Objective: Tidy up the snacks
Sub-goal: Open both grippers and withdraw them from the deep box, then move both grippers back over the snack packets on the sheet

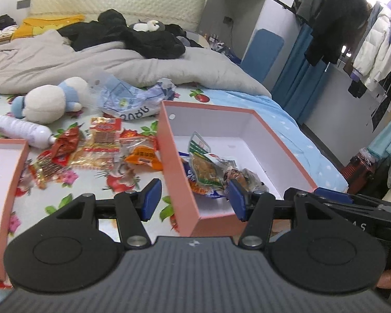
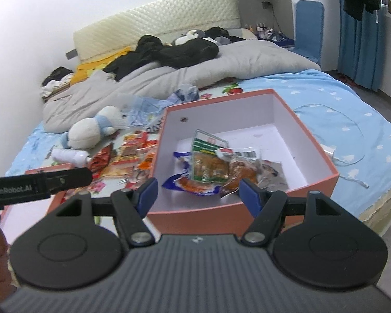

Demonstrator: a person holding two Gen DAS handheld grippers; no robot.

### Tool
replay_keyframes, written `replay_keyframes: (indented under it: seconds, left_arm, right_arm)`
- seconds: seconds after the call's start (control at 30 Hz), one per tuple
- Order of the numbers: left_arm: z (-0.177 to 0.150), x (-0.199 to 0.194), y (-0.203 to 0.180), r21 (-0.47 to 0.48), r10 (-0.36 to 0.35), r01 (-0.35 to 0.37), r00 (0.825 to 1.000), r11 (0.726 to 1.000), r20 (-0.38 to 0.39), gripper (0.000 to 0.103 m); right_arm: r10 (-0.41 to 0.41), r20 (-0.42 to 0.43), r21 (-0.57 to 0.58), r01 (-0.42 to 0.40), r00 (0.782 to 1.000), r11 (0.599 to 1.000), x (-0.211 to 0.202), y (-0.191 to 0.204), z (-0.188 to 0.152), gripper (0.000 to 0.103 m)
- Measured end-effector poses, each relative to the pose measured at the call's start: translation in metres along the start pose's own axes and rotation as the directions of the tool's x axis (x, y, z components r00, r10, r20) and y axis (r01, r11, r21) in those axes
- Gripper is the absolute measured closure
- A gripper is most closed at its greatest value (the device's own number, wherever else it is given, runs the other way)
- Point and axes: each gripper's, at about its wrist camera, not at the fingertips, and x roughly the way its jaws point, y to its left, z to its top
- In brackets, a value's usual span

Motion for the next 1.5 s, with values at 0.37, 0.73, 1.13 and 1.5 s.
replay_keyframes:
  seconds: [0.37,0.73,1.13,1.5]
  left_arm:
    - [-0.045,-0.068,0.029,-0.068,0.085,-0.082,0.995,0.994,0.048,0.041]
    - [-0.081,-0.107,0.051,-0.11,0.148,-0.14,0.987,0.984,0.067,0.041]
    - [-0.086,-0.085,0.077,-0.155,0.179,-0.178,0.984,0.972,-0.007,0.041]
    - [-0.059,-0.037,0.116,-0.163,0.197,-0.207,0.978,0.965,-0.074,0.041]
  right_arm:
    - [0.092,0.01,-0.056,-0.091,0.996,0.994,-0.03,0.041,-0.03,0.032]
    - [0.185,0.01,-0.149,-0.181,0.983,0.972,-0.046,0.075,-0.051,0.032]
    - [0.176,-0.026,-0.14,-0.178,0.984,0.974,-0.025,0.087,-0.054,0.032]
    - [0.135,-0.054,-0.159,-0.142,0.989,0.977,0.026,0.104,-0.034,0.032]
